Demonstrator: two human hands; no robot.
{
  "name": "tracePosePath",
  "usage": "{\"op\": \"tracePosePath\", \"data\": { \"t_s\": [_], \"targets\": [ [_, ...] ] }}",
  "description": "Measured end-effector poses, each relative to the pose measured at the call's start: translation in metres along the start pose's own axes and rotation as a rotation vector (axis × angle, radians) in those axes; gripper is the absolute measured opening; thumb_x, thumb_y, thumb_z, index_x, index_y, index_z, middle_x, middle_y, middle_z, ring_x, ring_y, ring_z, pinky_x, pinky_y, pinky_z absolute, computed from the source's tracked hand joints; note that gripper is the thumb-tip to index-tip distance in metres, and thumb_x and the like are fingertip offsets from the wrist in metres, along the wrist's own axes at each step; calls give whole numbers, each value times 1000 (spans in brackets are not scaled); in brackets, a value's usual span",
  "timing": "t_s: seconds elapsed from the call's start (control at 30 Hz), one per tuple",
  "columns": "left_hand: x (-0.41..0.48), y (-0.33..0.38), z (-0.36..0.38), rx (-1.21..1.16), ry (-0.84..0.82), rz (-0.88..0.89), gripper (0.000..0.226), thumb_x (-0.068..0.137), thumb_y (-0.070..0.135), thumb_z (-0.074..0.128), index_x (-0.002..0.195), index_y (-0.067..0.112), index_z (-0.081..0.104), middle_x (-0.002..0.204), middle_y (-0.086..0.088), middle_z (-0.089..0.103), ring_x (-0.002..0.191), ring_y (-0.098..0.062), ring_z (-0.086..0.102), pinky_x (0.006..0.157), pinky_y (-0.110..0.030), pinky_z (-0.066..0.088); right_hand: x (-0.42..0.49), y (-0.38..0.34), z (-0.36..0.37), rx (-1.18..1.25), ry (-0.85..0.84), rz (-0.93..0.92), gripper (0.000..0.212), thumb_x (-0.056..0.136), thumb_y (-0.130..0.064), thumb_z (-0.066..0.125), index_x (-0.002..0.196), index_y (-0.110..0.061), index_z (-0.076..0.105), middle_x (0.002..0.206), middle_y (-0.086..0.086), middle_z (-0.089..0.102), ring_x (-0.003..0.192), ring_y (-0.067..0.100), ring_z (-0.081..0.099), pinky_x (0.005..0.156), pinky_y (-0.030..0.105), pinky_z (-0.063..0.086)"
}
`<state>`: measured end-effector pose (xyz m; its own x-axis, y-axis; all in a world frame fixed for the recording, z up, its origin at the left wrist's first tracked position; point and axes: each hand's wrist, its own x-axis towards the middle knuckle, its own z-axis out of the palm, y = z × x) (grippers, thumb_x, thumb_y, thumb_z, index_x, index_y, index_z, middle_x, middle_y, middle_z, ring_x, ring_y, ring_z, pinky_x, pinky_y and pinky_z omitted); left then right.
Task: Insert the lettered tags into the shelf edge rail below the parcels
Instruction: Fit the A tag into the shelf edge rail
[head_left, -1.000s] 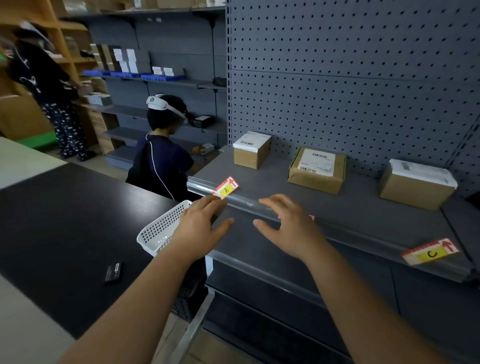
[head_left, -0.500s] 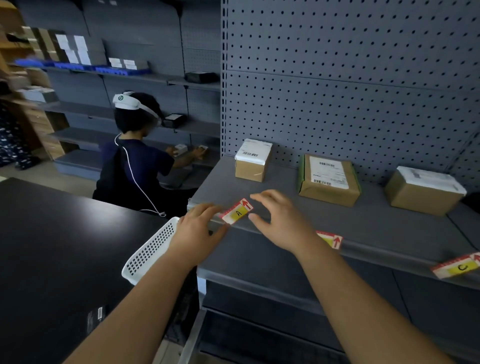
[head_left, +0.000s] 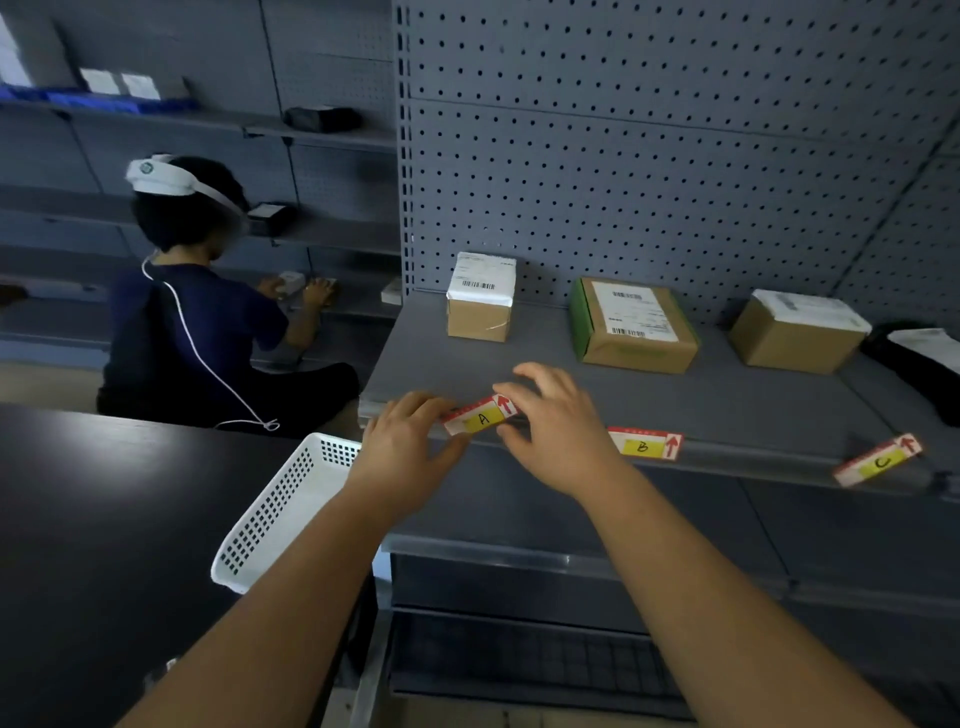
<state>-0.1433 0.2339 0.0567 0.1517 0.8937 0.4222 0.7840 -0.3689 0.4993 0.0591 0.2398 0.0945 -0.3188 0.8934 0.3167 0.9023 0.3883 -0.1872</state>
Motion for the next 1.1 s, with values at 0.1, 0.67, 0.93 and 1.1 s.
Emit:
{"op": "tracePosePath", "data": {
  "t_s": [0.1, 0.67, 0.93, 1.1],
  "targets": [
    [0, 1, 9, 24, 19, 47, 36, 83, 42, 61, 115, 25, 60, 112, 3, 60, 101, -21, 55, 86, -46, 47, -16, 7, 6, -48, 10, 56, 44, 90, -36, 58, 133, -26, 54, 146, 0, 34, 135, 22, 28, 110, 42, 29],
    [3, 9, 29, 231, 99, 148, 38, 79, 41, 56, 110, 20, 63, 105, -3, 57, 98, -26, 52, 84, -43, 42, -28, -3, 24, -53, 52, 140, 43, 89, -35, 59, 131, -29, 52, 120, -2, 44, 113, 20, 42, 98, 38, 31],
    [3, 12, 35, 253, 100, 139, 34, 79, 39, 57, 107, 21, 65, 104, -2, 56, 96, -25, 52, 84, -43, 41, -36, 1, 31, -3, 30, 173, 42, 87, -34, 61, 128, -30, 53, 115, -4, 42, 109, 19, 40, 96, 37, 33],
    [4, 11, 34, 250, 99, 154, 34, 79, 37, 59, 109, 21, 64, 106, -1, 56, 97, -24, 51, 84, -43, 40, -33, -1, 29, 7, 22, 177, 50, 88, -38, 59, 136, -31, 46, 119, -3, 41, 113, 19, 39, 98, 37, 31]
  ]
}}
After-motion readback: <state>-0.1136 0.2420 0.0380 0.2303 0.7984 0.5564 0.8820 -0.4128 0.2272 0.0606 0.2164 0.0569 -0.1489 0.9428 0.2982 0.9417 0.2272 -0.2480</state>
